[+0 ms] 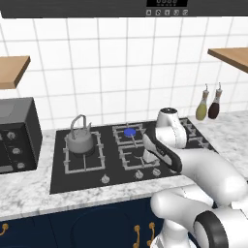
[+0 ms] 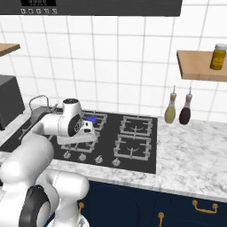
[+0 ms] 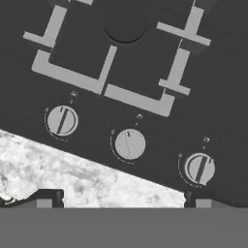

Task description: Turn off the rear center burner of the stove.

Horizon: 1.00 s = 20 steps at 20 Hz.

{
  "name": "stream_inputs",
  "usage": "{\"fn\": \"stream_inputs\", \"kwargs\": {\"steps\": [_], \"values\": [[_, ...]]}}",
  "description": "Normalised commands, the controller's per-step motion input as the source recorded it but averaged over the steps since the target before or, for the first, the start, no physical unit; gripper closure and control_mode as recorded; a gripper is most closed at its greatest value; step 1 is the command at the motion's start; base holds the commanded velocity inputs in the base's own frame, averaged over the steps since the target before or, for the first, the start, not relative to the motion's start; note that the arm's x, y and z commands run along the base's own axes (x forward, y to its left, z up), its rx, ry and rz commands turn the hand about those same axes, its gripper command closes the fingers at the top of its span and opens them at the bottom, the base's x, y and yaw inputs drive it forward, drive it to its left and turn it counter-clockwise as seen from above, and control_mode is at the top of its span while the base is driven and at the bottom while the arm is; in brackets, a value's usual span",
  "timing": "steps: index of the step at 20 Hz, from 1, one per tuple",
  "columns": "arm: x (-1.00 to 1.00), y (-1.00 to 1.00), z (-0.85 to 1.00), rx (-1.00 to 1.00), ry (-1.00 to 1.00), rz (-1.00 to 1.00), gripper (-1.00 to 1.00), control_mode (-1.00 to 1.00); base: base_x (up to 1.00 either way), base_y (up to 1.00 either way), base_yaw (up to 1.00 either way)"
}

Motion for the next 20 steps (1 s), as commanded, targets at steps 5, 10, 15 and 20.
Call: {"fn": "stream_inputs", "kwargs": {"steps": [5,10,15,20], "values": [[0.25,0.0,-0.55,0.0,0.0,0.08,-1.0,-1.0,0.0,0.0,0.0],[0.02,0.0,-0.42,0.0,0.02,0.05,-1.0,-1.0,0.0,0.0,0.0],[0.0,0.0,-0.39,0.0,0.02,0.03,-1.0,-1.0,0.0,0.0,0.0],[0.06,0.0,-0.11,0.0,0.0,0.01,-1.0,-1.0,0.0,0.0,0.0]]}}
